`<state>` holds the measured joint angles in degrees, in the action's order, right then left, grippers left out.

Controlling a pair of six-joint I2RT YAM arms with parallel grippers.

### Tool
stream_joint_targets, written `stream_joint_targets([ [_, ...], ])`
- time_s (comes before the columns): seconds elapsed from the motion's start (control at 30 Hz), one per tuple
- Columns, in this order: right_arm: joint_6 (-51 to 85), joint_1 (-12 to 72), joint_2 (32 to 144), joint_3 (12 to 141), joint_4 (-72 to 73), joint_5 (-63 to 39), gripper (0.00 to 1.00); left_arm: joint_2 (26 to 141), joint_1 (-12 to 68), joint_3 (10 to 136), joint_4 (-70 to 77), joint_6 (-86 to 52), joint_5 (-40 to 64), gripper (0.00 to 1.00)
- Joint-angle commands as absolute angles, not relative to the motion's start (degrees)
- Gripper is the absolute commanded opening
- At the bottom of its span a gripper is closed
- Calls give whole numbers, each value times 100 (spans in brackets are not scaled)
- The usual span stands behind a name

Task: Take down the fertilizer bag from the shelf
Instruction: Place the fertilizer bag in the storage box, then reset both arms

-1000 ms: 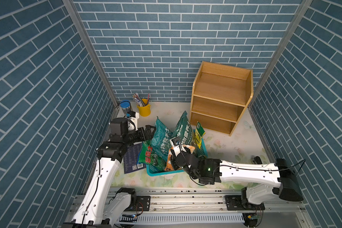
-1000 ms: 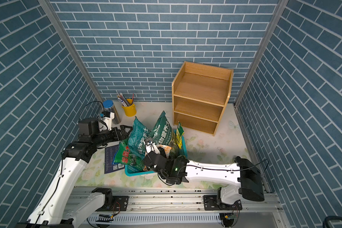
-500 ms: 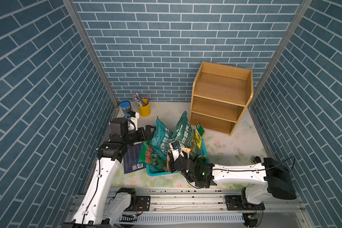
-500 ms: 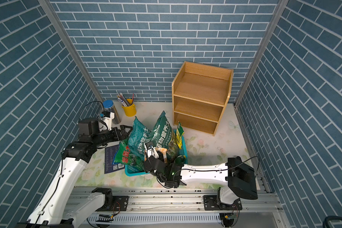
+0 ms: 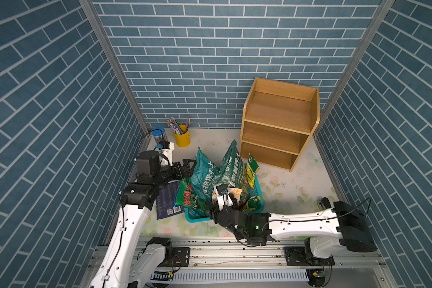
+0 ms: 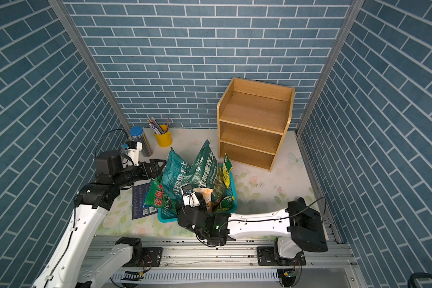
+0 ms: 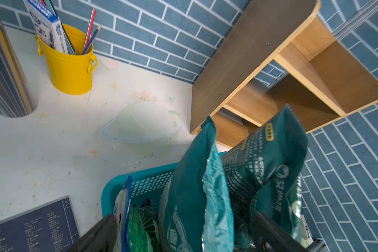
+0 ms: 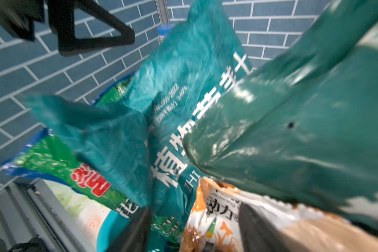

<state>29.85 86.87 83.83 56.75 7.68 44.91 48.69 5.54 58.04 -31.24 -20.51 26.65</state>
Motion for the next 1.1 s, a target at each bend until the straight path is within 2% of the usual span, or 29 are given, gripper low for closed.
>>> stream_joint_targets([
  [0.0, 2306, 8657, 7485, 5950, 765, 5355, 100, 4058, 563, 5728, -2680, -1992, 2532, 100],
  [0.13, 1231, 8631, 6292, 5568, 1697, 6405, 100, 2844, 563, 5279, -2121, -2228, 1694, 100],
  [0.23, 85, 8417, 5323, 4649, 3257, 7566, 100, 1946, 568, 4351, -1406, -2466, 1005, 100],
  [0.27, -124, 8124, 4950, 4230, 3666, 7504, 100, 1666, 571, 4050, -1275, -2745, 458, 100],
  [0.43, 433, 6089, 3899, 2912, 3638, 6945, 100, 1035, 571, 3420, -1169, -3463, -1594, 100],
  [0.5, -142, 5474, 3847, 2432, 4147, 5914, 100, 983, 572, 3315, -1261, -3870, -2193, 100],
  [0.53, -507, 5297, 3912, 2175, 4528, 5611, 100, 945, 571, 3142, -1121, -3993, -2368, 100],
  [0.6, -708, 4948, 4256, 1944, 4834, 5644, 100, 901, 573, 2495, -429, -3912, -2371, 100],
  [0.67, -736, 4509, 4926, 2001, 4620, 5421, 100, 983, 571, 1710, 525, -3380, -2364, 100],
  [0.7, -620, 4306, 5253, 2044, 4628, 5622, 100, 1066, 571, 1341, 951, -3043, -2444, 100],
  [0.77, -678, 3931, 5849, 2012, 5025, 6217, 100, 1432, 571, 669, 1511, -2408, -3227, 100],
  [0.83, -1065, 3592, 6203, 1772, 5661, 5941, 100, 1857, 571, 254, 1735, -2820, -4079, 100],
  [0.87, -1115, 3380, 6369, 1700, 5746, 5607, 100, 2075, 572, 46, 2388, -2576, -4007, 100],
  [0.93, -1056, 2979, 6818, 1693, 5802, 5200, 100, 2515, 571, -93, 3354, -2110, -3872, 100],
  [1.0, -1140, 2656, 7301, 1749, 6024, 5315, 100, 3116, 571, -11, 3861, -1837, -4249, 100],
  [1.07, -1028, 2215, 7728, 1677, 6311, 4864, 100, 4055, 558, 9, 4834, -1262, -4570, 100],
])
